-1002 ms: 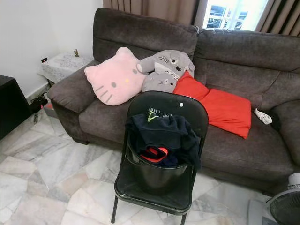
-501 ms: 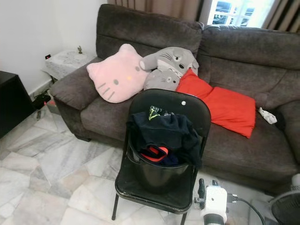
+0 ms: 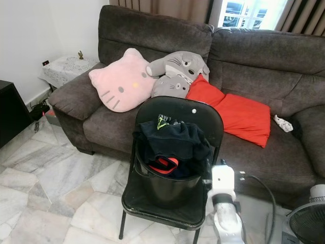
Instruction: Hang hanger
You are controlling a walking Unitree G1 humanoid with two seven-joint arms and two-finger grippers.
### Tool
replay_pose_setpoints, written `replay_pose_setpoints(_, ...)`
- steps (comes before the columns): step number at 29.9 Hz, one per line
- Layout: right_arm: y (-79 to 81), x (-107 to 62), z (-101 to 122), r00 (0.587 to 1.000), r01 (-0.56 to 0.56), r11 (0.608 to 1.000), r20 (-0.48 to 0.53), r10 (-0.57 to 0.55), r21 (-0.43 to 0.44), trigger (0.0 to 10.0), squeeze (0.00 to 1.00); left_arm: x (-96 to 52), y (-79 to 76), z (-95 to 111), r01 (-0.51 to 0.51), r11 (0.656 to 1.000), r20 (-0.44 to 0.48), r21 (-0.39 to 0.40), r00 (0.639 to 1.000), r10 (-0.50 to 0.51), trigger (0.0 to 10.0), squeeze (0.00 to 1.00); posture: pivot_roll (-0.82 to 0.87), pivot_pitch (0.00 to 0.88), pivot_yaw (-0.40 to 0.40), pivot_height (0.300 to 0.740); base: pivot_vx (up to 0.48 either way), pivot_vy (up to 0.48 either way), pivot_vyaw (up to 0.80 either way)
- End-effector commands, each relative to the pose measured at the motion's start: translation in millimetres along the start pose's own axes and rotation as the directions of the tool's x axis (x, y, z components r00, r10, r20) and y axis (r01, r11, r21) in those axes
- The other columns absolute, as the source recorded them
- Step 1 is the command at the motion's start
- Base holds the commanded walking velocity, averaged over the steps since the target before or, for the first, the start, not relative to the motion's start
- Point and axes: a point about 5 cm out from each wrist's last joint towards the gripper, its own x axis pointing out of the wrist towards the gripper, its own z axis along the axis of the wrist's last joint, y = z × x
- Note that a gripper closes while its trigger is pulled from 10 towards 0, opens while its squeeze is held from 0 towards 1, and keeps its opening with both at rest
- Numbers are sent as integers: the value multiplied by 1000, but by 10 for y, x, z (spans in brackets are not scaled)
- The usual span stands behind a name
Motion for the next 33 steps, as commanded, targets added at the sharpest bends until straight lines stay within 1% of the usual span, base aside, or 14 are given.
replay_pose_setpoints(1, -26, 45, 7, 1000, 9, 1000, -20, -9, 0, 10000, 0, -19, 11, -78, -3, 1000, -34, 4, 999, 3, 10000, 0, -37, 0, -41, 740, 0, 0, 0)
replay_pose_setpoints(5, 1, 51, -3, 1000, 2, 1000, -29, -2, 9, 10000, 0, -18, 17, -76, -9, 1000, -34, -4, 999, 9, 10000, 0, -34, 0, -39, 740, 0, 0, 0)
replay_pose_setpoints(7, 46, 25, -59, 998, -27, 1000, -56, 27, 0, 10000, 0, -18, 17, -76, -9, 1000, -36, -6, 999, 9, 10000, 0, -32, 0, -37, 740, 0, 0, 0)
replay_pose_setpoints(10, 77, 6, -106, 995, -53, 999, -83, 54, 11, 10000, 0, -17, 19, -75, -9, 1000, -37, -8, 999, 9, 10000, 0, -31, 0, -38, 740, 0, 0, 0)
replay_pose_setpoints(17, 79, -16, -156, 990, -91, 996, -111, 91, 7, 10000, 0, -14, 20, -67, -10, 1000, -37, -9, 999, 10, 10000, 0, -33, 0, -37, 740, 0, 0, 0)
replay_pose_setpoints(21, 86, 1, -170, 985, -108, 994, -131, 109, 11, 10000, 0, -12, 18, -61, -9, 1000, -35, -8, 999, 9, 10000, 0, -33, 0, -37, 740, 0, 0, 0)
replay_pose_setpoints(23, 135, 34, -156, 977, -155, 988, -144, 156, 17, 10000, 0, -10, 18, -55, -8, 1000, -34, -8, 999, 8, 10000, 0, -30, 0, -37, 740, 0, 0, 0)
replay_pose_setpoints(33, 135, 115, -60, 982, -157, 988, -109, 156, 6, 10000, 0, -9, 19, -51, -11, 1000, -32, -10, 999, 10, 10000, 0, -24, 0, -38, 740, 0, 0, 0)
